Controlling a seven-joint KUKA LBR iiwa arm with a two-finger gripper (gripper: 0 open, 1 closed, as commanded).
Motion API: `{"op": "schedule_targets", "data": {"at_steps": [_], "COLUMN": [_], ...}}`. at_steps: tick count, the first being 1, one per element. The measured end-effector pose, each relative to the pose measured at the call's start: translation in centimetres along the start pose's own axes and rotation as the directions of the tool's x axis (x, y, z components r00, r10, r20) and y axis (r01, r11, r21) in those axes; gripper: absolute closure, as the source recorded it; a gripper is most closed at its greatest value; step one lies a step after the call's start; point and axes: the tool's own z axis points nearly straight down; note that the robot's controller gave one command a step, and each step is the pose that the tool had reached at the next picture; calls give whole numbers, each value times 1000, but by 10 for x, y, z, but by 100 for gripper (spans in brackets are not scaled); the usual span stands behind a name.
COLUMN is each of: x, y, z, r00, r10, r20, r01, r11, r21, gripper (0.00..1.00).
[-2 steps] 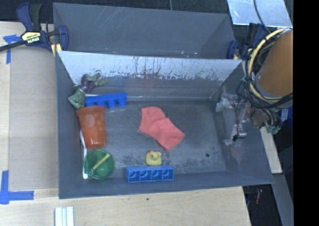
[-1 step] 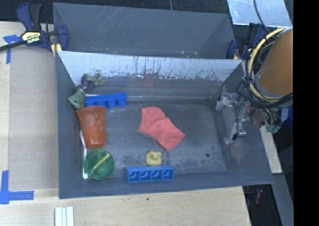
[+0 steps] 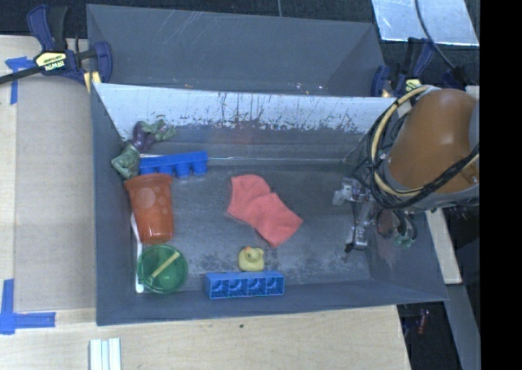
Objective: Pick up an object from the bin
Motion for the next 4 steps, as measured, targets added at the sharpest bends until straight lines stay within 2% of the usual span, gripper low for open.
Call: {"op": "schedule_targets", "data": {"at_steps": [1,2,3,4], "x": [-18,-5,-32,-32], "y": [55,82,91,91], "z": [-3,55,75,75], "r00": [996,997,957,957], "r10": [-92,-78,289,288], "r20": [6,5,26,26], "r01": [92,78,-288,-288], "r11": [996,997,957,958], "r21": [2,1,-10,-10], "gripper": [0,0,100,100]}}
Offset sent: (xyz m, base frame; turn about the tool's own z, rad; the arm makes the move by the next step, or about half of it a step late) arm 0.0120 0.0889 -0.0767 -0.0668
